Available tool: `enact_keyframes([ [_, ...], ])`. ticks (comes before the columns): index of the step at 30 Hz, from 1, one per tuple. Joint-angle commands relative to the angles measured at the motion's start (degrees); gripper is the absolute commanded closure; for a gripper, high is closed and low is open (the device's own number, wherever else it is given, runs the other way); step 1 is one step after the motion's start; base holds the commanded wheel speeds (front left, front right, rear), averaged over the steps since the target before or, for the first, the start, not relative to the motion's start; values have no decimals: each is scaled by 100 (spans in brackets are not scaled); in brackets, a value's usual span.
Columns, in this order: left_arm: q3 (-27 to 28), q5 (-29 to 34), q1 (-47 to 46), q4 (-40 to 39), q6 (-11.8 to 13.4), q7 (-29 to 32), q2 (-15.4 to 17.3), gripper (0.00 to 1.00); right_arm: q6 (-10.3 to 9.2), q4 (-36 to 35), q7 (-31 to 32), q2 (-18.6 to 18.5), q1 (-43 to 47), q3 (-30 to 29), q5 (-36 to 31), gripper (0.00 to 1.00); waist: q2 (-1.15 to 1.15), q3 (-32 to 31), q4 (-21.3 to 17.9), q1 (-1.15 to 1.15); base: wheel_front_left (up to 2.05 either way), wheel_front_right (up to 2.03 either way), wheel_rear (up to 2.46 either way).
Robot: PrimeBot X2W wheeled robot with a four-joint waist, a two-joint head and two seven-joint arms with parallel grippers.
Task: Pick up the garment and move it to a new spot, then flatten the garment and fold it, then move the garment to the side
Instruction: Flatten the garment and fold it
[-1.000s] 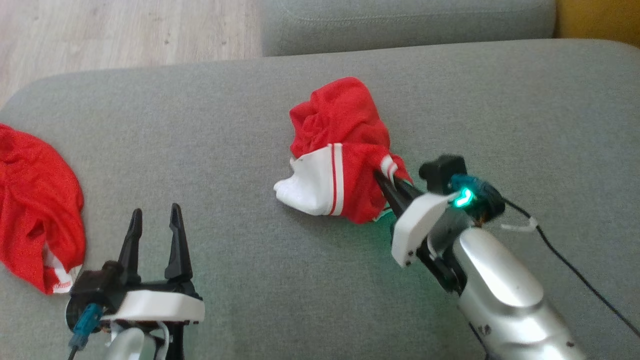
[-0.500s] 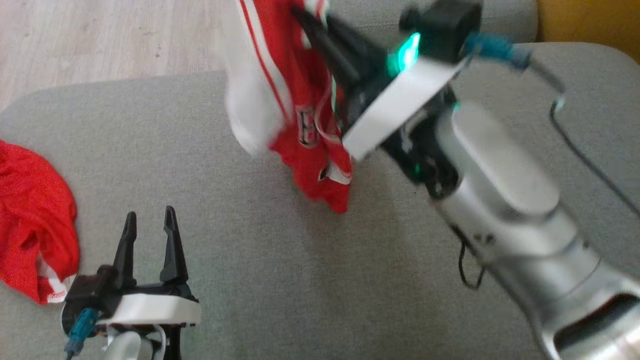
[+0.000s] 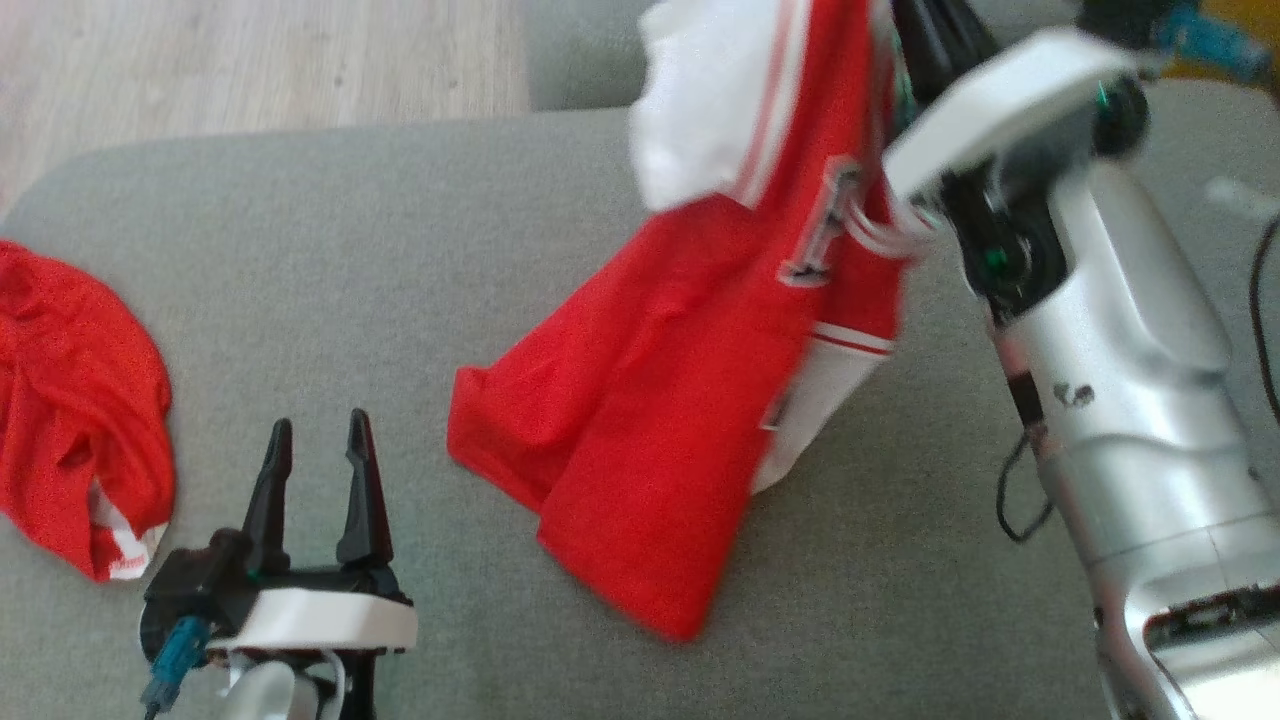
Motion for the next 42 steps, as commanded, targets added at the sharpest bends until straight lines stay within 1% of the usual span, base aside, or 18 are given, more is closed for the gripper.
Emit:
enact_keyframes([
  [1,178,78,-243,-191,-46,-54,24,0,44,50,-46,85,-106,-138,-195,100,0,169,96,0,0,0,0],
  [6,63,133,-469,-160,-150,-54,-34,0,44,1041,-487,22,-379,-786,-772,100,0,510,354,0,0,0,0],
  [9,-45,181,-628,-112,-228,-54,-91,0,44,1510,-865,-133,-686,-1071,-1081,100,0,691,583,0,0,0,0],
  [12,-109,219,-781,-73,-292,-55,-144,0,44,1961,-1163,-239,-980,-1383,-1212,100,0,864,764,0,0,0,0],
  [13,-109,230,-823,-67,-304,-55,-157,0,44,2120,-1185,-240,-1047,-1424,-1242,43,0,903,793,0,0,0,0],
  [14,-106,241,-857,-61,-314,-55,-170,0,44,2313,-1112,-233,-1091,-1460,-1245,0,0,937,815,0,0,0,0],
  [17,-65,270,-904,-32,-326,-55,-198,0,44,2733,-852,-206,-1123,-1330,-1296,0,0,952,811,0,0,0,0],
  [21,39,299,-848,4,-318,-55,-210,0,44,2959,-616,-197,-961,-1043,-1275,0,0,818,652,0,0,0,0],
  [25,188,313,-719,1,-302,-55,-187,0,44,2867,-516,-188,-649,-753,-1199,0,0,595,380,0,0,0,0],
  [30,361,325,-491,-38,-248,-55,-151,0,44,2516,-338,-193,-29,-421,-1174,0,0,297,12,0,0,0,0],
  [32,403,329,-405,-65,-223,-55,-144,0,44,2415,-270,-240,273,-398,-1264,0,0,214,-90,0,0,0,0],
  [35,438,326,-308,-109,-193,-55,-139,0,44,2296,-159,-213,755,-464,-1408,0,0,151,-181,0,0,0,0],
  [39,439,316,-262,-148,-208,-55,-128,0,44,2138,-14,-58,1254,-649,-1553,0,0,186,-191,0,0,0,0],
  [42,419,312,-289,-149,-231,-54,-125,0,44,2050,45,13,1378,-764,-1595,0,0,245,-150,0,0,0,0],
])
